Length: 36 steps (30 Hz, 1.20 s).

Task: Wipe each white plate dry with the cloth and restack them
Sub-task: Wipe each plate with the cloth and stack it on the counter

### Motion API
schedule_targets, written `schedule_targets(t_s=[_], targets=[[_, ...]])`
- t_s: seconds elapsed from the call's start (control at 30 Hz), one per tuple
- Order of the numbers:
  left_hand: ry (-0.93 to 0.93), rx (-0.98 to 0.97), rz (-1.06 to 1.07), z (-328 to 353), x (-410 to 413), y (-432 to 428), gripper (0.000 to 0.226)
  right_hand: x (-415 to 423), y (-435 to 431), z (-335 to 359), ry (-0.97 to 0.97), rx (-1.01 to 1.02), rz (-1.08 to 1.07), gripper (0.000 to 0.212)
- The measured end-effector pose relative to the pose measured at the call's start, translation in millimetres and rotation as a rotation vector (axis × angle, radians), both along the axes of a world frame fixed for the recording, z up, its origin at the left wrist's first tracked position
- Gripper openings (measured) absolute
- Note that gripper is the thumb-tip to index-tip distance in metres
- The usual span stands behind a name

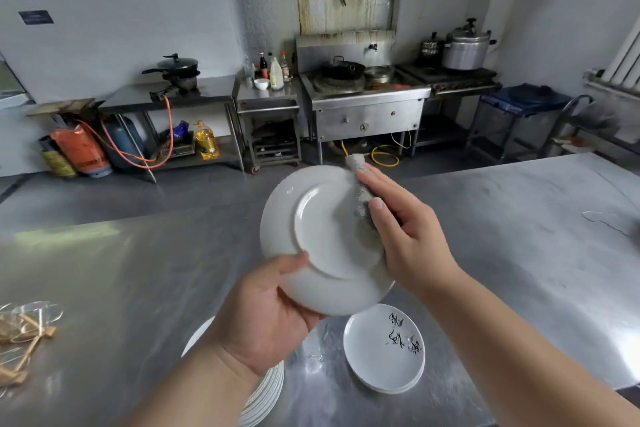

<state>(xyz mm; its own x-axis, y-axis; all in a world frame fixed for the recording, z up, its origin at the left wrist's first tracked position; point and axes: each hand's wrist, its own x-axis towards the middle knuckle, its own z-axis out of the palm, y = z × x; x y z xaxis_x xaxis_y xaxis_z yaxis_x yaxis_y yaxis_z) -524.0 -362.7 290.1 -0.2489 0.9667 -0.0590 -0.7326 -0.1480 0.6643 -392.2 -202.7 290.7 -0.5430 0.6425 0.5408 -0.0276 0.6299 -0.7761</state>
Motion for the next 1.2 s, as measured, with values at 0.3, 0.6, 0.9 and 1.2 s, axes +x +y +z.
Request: schedule_targets(t_s=[0.3,0.6,0.9,1.2], targets=[[-0.022,-0.040,0.086,-2.7,3.1,20.2,0.054,-8.4,-70.7,-35.9,-0.163,0.085,-0.297,0.064],[-0.006,-0.002,-0.014,-8.0,6.9,24.6,0.058,5.4,8.3,-3.1,-0.093,-0.249,-0.050,0.039],[-0.004,-0.114,0.101,-19.3,24.1,51.3,0.058,5.4,-60.9,-47.8,-0.333,0.051,-0.261,0.075],[-0.022,-0.211,0.221,-21.8,50.8,77.9,0.064,24.0,-24.7,-42.3,-0.526,0.044,-0.164,0.076]])
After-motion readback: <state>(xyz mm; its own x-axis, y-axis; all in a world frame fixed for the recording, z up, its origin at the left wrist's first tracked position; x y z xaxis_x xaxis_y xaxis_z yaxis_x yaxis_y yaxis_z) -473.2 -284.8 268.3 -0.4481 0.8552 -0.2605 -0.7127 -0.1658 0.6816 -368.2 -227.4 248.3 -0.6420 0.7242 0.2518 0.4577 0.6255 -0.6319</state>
